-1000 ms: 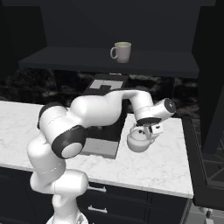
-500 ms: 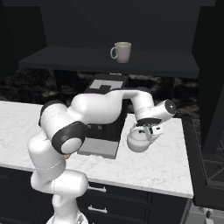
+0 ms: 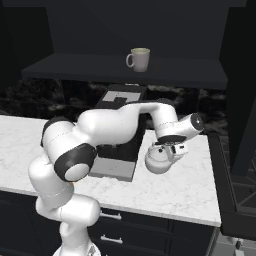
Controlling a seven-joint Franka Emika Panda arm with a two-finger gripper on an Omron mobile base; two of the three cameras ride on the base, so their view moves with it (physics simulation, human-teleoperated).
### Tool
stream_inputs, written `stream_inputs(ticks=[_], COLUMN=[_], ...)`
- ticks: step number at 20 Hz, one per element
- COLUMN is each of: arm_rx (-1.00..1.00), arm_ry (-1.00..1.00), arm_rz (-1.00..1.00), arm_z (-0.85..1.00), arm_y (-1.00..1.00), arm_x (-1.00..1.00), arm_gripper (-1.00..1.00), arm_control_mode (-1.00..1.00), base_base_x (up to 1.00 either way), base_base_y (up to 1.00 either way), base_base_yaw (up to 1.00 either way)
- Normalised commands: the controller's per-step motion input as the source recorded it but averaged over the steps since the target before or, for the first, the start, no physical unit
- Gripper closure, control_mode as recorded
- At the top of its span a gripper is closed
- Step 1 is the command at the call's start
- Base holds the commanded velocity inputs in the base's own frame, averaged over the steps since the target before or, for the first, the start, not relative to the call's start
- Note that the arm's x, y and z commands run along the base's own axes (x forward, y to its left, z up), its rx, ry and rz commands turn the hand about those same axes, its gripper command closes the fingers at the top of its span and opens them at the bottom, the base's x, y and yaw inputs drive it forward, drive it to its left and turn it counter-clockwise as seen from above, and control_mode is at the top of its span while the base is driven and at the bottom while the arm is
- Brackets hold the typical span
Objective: Pick the kettle from the counter and place it on the tray. Then pick the mug from the cabinet and place it on the tray. Then close the cabinet doors.
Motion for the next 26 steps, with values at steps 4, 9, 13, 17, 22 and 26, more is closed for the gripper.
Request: stream_inputs(ticks=[4,9,13,17,22,26], arm_rx=[0.00,0.00,-0.02,-0.07,-0.21,-0.34], arm_ry=[-0.15,-0.12,-0.10,-0.01,0.07,0.20], arm_rz=[0.00,0.00,0.00,0.00,0.07,0.21], arm_z=[0.38,0.31,0.38,0.51,0.39,0.11], arm_y=[0.02,0.18,0.38,0.54,0.79,0.98], arm_x=[-0.62,-0.60,-0.63,-0.65,-0.58,-0.31], arm_gripper=[1.00,1.00,1.00,1.00,1.00,1.00], arm_control_mode=[-1.00,-1.00,-1.00,-1.00,-1.00,-1.00], base_base_x=[0.00,0.00,0.00,0.00,0.00,0.00], base_base_y=[0.00,0.00,0.00,0.00,0.00,0.00], base_base_yaw=[0.00,0.00,0.00,0.00,0.00,0.00])
